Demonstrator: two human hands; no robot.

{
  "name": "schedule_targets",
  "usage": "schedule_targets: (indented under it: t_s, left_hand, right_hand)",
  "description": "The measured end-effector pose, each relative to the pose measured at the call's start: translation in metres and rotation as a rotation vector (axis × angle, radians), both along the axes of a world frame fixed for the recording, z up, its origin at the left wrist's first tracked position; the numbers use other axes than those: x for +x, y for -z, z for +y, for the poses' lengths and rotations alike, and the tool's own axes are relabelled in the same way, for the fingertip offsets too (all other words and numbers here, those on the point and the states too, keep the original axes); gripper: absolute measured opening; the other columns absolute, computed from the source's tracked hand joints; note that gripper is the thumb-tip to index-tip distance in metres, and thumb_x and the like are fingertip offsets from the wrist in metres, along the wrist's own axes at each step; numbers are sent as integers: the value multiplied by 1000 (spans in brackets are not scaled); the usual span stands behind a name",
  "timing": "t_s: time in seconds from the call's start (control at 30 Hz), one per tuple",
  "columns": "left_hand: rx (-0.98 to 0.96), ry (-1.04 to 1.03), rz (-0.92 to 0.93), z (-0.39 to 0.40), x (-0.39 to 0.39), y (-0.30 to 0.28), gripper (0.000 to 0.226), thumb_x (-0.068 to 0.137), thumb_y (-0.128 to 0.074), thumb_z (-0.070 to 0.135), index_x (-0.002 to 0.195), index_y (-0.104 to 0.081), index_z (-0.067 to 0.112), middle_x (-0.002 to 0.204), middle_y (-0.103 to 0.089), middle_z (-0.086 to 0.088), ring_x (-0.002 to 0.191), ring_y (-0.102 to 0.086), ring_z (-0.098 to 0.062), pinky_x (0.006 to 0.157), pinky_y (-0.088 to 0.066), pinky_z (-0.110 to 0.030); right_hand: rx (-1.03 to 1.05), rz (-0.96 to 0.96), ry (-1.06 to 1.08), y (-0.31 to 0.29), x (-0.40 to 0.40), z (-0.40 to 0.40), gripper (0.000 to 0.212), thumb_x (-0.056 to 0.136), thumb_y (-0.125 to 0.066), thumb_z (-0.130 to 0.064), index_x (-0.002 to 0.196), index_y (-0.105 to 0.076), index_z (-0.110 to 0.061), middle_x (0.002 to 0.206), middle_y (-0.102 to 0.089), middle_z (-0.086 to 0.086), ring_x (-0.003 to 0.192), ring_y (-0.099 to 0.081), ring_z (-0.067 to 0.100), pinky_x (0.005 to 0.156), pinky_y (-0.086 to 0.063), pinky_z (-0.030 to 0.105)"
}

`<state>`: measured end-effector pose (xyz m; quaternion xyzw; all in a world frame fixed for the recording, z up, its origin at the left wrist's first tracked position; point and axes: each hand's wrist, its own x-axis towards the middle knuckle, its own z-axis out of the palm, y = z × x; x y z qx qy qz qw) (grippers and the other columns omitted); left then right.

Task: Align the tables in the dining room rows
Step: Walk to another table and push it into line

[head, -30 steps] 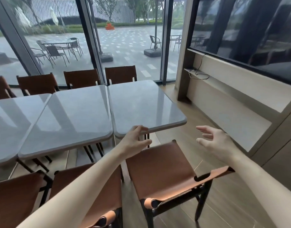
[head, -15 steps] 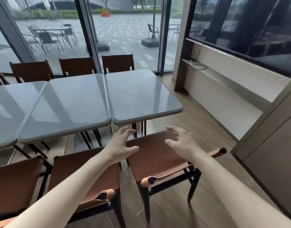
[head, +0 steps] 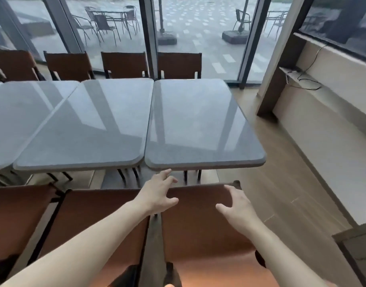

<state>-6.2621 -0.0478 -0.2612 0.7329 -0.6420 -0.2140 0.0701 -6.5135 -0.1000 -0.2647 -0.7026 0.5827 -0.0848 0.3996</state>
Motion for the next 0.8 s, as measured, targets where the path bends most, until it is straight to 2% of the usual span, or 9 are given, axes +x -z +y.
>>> schedule_targets:
  t_s: [0.07,0.13,0.27,0.37,0.5,0.63,0.73,0.77,0.8]
  left_hand:
    - [2,-53,-29,-39,6,25,84,86,-68,39,156,-22,34,168,-10,0,144,-35,-28,115,-37,-39]
    - [8,-81,-71,-77,11,55,93,84,-68,39,157,-10,39,169,-3,-2,146,-31,-29,117,-34,-41]
    - [79,0,-261,-156,24,99,101,85,-66,40,157,4,40,167,17,-1,156,4,-31,126,-10,-46]
    - [96,-2,-277,-205,31,120,108,83,-71,42,158,7,42,166,24,2,154,15,-38,126,0,-48]
    - [126,145,-384,-251,42,144,121,76,-74,58,156,15,44,164,29,6,151,20,-43,124,7,-55]
    - [153,204,-369,-269,64,166,132,61,-68,83,152,21,49,164,30,9,147,32,-35,116,15,-67]
    - [112,174,-333,-266,74,184,130,60,-60,90,151,23,50,162,34,11,143,43,-29,113,18,-70]
    - [78,174,-335,-264,76,189,128,60,-57,91,151,22,50,162,34,12,143,44,-27,113,20,-68]
    - [49,174,-337,-262,76,192,127,60,-56,92,152,22,50,162,34,12,143,44,-25,114,22,-66]
  right_hand:
    - [35,38,-58,27,5,-45,69,96,-64,-29,156,-31,-21,161,-28,2,148,-32,18,117,-28,32]
    - [22,130,-91,53,13,-83,70,95,-62,-32,157,-29,-24,166,-18,4,153,-19,21,121,-25,40]
    - [-123,272,-145,81,40,-167,78,94,-63,-37,159,-21,-26,169,2,5,156,1,25,126,-13,47]
    - [-210,332,-236,96,60,-224,93,87,-68,-47,160,-13,-29,168,13,9,156,7,29,126,-4,49]
    - [-303,516,-390,126,73,-289,122,71,-71,-72,160,2,-30,162,29,12,153,22,31,120,7,61]
    - [-291,604,-618,147,70,-334,137,58,-62,-91,159,10,-34,165,26,5,153,25,28,120,12,62]
    - [-313,499,-649,169,61,-341,137,49,-37,-107,159,11,-39,167,23,-5,154,22,18,124,11,52]
    - [-387,467,-640,177,57,-339,137,48,-26,-109,160,6,-38,168,17,-4,156,15,18,124,9,50]
    - [-476,445,-639,183,54,-337,135,50,-23,-109,162,-7,-35,170,3,0,157,1,21,124,2,50]
